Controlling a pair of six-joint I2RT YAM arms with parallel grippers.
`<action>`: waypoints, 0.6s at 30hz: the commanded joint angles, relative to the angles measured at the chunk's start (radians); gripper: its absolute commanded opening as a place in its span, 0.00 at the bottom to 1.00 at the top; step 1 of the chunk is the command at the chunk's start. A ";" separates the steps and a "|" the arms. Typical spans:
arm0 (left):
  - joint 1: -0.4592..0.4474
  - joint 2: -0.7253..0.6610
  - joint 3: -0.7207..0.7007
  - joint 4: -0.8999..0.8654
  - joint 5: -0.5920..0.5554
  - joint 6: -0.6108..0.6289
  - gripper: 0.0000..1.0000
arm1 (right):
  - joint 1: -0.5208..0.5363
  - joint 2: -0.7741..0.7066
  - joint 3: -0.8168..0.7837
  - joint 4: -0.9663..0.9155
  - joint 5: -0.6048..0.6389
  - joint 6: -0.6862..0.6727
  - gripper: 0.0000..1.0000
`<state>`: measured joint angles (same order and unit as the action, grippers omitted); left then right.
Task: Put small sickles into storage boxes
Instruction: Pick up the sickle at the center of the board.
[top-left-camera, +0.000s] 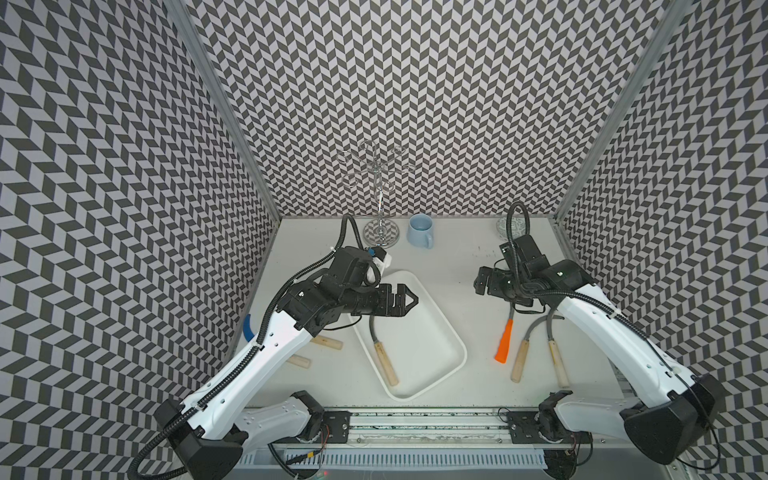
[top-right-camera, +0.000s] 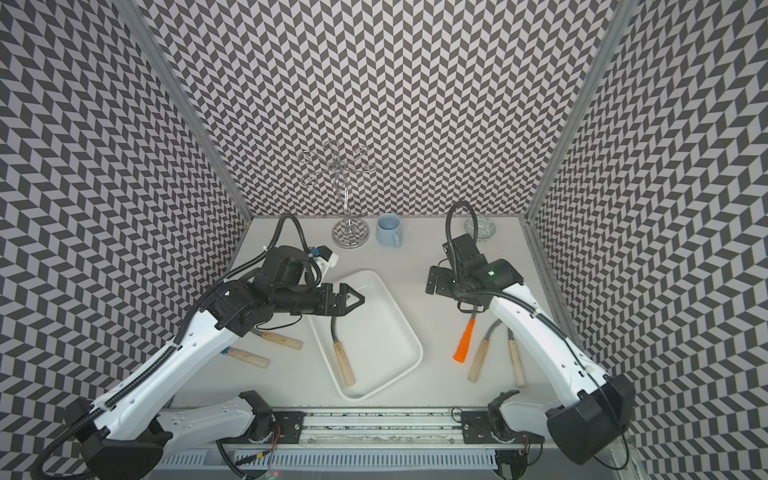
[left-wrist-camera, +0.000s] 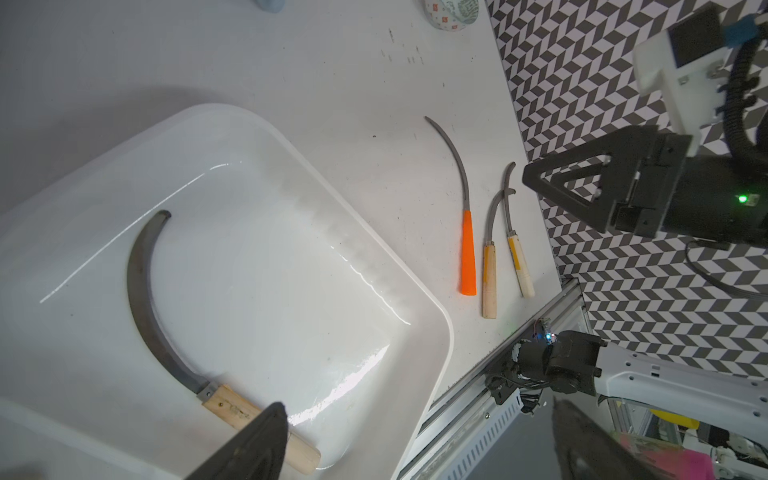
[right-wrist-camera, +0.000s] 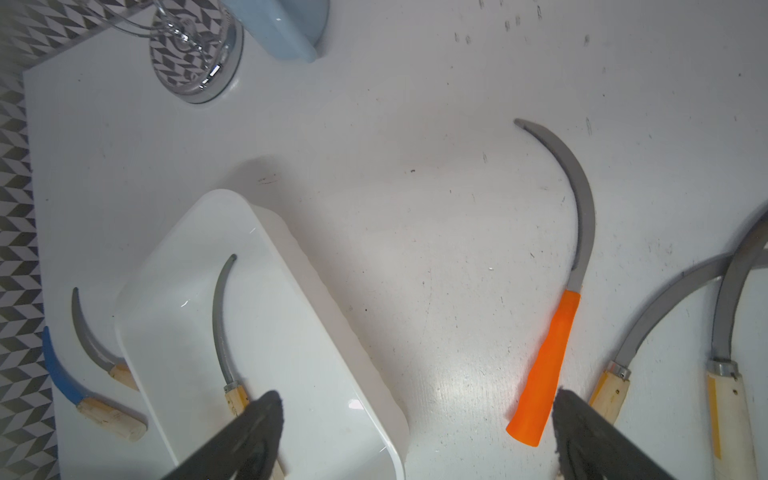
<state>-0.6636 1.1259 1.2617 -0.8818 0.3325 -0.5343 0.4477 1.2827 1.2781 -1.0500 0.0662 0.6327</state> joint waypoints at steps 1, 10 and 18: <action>-0.007 -0.011 0.028 -0.030 0.013 0.103 1.00 | -0.020 0.013 -0.016 -0.038 0.033 0.067 1.00; -0.007 -0.077 -0.044 0.045 0.047 0.089 0.99 | -0.046 0.002 -0.066 -0.038 0.010 0.120 1.00; -0.005 -0.059 -0.021 0.038 0.021 0.108 1.00 | -0.109 0.015 -0.142 -0.011 -0.015 0.112 0.97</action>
<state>-0.6662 1.0672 1.2205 -0.8646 0.3630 -0.4511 0.3611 1.2930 1.1423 -1.0775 0.0574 0.7311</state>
